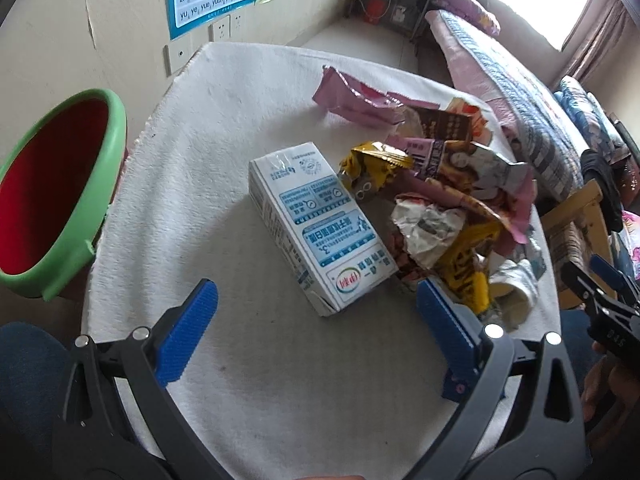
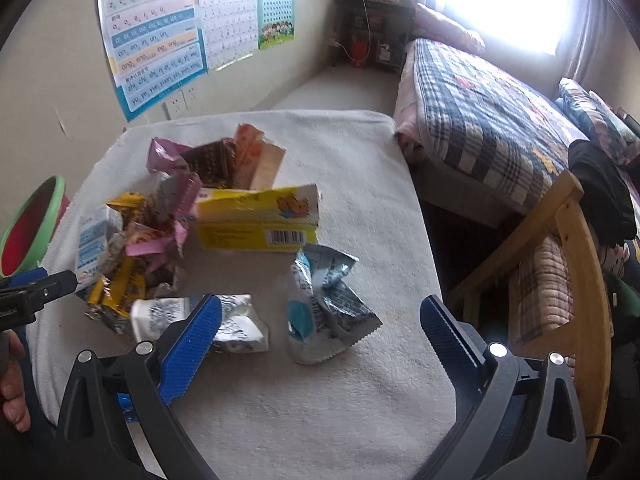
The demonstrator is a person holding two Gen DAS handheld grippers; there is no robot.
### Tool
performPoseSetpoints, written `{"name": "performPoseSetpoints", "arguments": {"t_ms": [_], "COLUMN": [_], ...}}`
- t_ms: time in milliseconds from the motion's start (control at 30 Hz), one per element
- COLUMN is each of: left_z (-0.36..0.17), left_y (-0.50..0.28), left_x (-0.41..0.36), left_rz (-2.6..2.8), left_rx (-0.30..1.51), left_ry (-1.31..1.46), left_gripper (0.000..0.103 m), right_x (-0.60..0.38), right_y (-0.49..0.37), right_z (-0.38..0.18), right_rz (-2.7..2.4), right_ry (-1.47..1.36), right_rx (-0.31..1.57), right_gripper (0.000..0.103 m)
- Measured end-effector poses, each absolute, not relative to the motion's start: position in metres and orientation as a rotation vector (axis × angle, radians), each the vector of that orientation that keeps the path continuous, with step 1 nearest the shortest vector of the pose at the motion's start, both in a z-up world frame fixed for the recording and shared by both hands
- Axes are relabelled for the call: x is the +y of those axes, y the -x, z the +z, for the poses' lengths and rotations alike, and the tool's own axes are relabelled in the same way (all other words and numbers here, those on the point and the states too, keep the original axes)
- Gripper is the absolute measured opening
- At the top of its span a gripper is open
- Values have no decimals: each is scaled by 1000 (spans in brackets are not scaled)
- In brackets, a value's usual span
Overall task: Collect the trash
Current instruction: 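Move both grippers back toward the trash pile on the table, then grasp the white milk carton with the left gripper while the right grasps the blue-white wrapper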
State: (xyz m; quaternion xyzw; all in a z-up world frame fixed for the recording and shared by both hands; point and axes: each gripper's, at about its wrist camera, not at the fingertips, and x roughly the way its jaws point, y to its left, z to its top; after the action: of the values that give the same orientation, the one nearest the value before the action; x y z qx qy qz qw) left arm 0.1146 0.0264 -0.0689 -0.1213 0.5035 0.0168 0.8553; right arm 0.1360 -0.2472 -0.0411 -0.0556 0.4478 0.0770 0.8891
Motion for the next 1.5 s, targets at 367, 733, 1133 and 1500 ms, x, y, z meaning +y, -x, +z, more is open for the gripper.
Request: {"name": "performPoseSetpoints", "arguments": {"t_ms": [367,733,1133,1500], "left_z": [-85,-89,-99,-98], "left_y": [-136,-146,-142,-134], "left_x": [22,18,33,51], "left_rz": [79,103,160,175], "left_rx": [1091,1089,1123,1146], "left_ry": [246,257,276,274], "left_gripper": [94,93,81,53], "right_x": [-252,-251,-255,-262], "right_y": [-144,-148,-148,-159], "right_z": [-51,-60,-63,-76], "right_rz": [149,143,138,141], "right_ry": [102,99,77,33], "right_rx": [957,971,973,1016], "right_gripper": [96,96,96,90]}}
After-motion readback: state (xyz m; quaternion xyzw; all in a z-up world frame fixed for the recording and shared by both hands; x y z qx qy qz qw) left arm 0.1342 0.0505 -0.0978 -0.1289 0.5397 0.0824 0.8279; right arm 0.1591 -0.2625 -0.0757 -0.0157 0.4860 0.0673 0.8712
